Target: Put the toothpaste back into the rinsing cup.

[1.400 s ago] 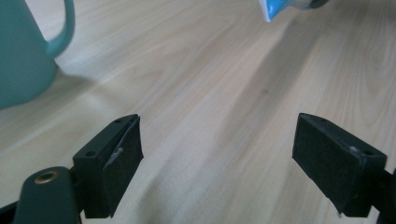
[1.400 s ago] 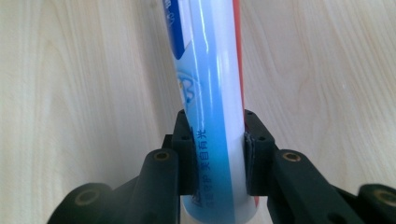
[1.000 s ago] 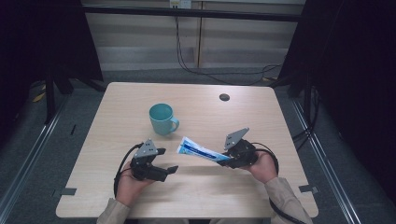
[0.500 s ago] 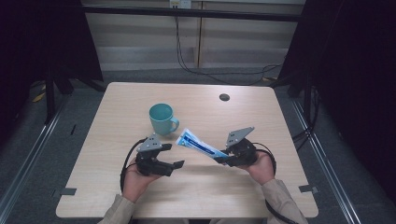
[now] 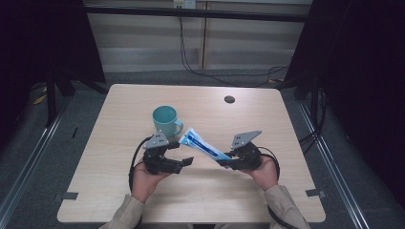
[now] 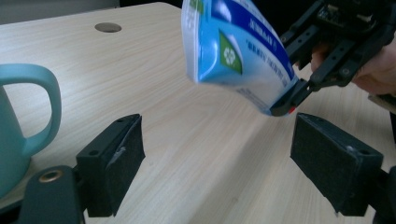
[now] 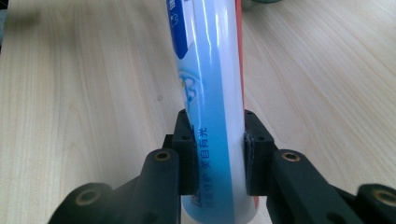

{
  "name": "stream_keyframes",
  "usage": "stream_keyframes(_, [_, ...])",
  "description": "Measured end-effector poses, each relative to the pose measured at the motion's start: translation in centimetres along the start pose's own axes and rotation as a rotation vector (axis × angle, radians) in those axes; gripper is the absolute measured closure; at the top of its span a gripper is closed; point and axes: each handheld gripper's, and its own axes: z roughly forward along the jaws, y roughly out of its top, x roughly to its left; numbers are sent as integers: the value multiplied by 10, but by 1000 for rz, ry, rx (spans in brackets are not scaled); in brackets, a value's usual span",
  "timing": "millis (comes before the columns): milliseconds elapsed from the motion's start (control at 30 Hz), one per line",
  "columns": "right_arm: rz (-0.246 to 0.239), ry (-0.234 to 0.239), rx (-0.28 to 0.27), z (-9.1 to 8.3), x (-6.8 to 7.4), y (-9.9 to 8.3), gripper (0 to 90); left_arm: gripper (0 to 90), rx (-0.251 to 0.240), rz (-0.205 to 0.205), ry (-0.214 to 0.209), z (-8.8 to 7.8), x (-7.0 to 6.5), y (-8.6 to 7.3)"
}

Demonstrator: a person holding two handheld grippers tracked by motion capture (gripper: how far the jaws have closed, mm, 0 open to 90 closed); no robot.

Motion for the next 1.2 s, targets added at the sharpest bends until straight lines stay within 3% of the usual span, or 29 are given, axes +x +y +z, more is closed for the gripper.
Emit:
stream_keyframes(100, [11, 5, -3, 1, 1, 0, 724, 171, -6, -27, -2, 4, 0, 1])
stream_keyframes(500, [38, 8, -38, 3, 3, 0, 726, 174, -43, -60, 11, 9, 1, 5])
stream_keyframes(933, [43, 31, -70, 8, 7, 6, 724, 220, -105, -97, -23, 15, -1, 16])
stream_keyframes(1000, [45, 37, -72, 10, 7, 9, 724, 260, -125, -120, -38, 15, -1, 17])
stream_keyframes(1167, [39, 44, -67, 15, 10, 13, 724, 348, -141, -132, -50, 18, -4, 21])
stream_keyframes(1200, [54, 48, -92, 15, 11, 14, 724, 390, -159, -144, -61, 19, -5, 22])
